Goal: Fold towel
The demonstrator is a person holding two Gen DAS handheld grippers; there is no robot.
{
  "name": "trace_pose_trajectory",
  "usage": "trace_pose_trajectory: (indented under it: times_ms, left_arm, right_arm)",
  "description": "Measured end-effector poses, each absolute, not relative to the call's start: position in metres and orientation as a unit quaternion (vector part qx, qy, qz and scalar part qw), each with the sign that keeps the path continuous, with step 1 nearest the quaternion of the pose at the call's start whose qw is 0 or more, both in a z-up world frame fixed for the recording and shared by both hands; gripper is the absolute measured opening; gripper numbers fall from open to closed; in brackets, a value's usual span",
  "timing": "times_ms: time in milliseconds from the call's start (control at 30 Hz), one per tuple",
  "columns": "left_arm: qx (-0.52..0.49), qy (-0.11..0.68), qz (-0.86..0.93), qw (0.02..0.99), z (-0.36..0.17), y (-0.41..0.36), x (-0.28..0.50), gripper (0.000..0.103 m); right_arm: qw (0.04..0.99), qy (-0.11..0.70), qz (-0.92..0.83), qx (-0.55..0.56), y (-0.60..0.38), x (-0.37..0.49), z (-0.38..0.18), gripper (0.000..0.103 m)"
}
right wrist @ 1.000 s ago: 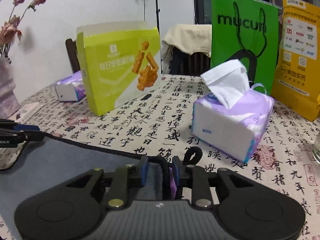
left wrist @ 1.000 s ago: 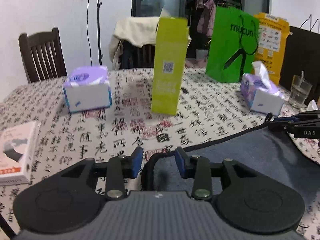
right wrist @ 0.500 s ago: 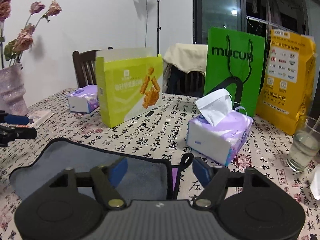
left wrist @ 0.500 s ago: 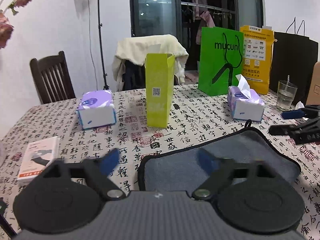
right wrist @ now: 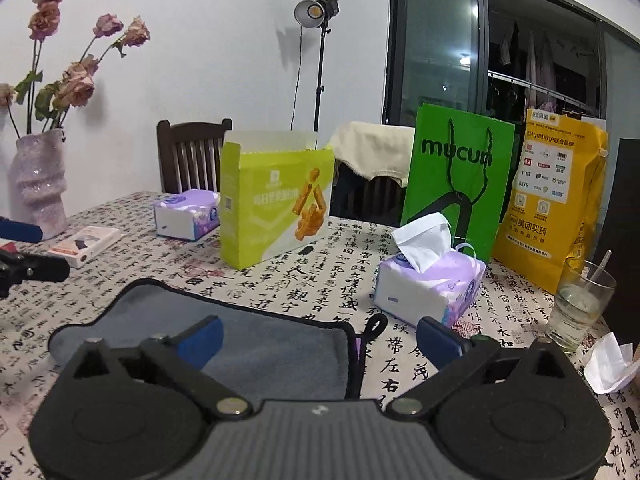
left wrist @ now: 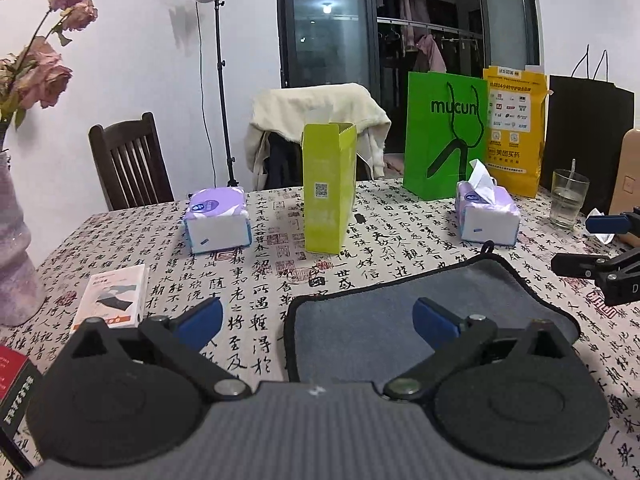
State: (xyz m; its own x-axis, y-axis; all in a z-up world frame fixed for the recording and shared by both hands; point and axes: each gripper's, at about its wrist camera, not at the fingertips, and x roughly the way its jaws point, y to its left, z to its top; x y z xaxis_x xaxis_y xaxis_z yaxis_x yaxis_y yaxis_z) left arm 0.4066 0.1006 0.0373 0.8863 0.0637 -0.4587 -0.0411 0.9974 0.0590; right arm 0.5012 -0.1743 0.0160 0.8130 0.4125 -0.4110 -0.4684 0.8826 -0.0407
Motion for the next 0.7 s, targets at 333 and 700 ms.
trace_pose_trajectory:
  times_ms: [333, 700]
  left_arm:
    - [0.026, 0.218, 0.032, 0.975, 0.05, 0.091, 0.366, 0.103]
    - [0.025, 0.204, 0.033, 0.978, 0.05, 0.08, 0.319, 0.103]
  right_arm:
    - [0.954, 0.183, 0.231, -0.058, -0.182, 0.465, 0.029, 0.103]
    - [0.956, 0.172, 0.23, -0.053, -0.195, 0.418, 0.03, 0.103]
